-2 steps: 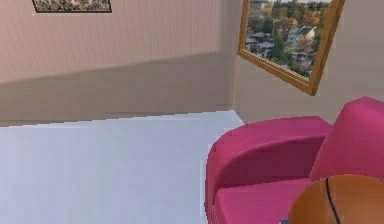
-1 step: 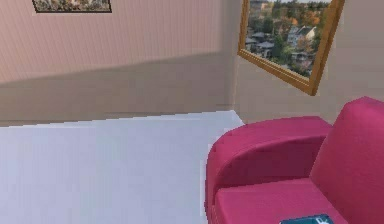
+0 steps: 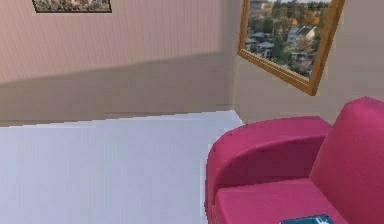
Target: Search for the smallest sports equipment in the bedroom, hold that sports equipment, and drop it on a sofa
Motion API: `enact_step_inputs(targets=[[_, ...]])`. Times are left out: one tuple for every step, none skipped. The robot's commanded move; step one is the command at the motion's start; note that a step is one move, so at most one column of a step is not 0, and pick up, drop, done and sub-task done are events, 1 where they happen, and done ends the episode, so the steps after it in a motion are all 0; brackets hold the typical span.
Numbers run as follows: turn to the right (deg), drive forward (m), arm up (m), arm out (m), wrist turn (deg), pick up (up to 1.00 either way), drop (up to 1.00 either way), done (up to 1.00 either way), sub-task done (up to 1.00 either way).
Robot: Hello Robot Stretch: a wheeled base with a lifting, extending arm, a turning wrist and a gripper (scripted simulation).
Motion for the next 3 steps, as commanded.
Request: enact_step_inputs(targets=[[0.0, 0.0, 0.0, 0.0, 21.0, 0.0, 0.0, 0.0, 0.0], [0.0, 0.0, 0.0, 0.0, 21.0, 0.0, 0.0, 0.0, 0.0], [0.0, 0.0, 0.0, 0.0, 0.0, 0.0, 1.0, 0.0, 0.0]])
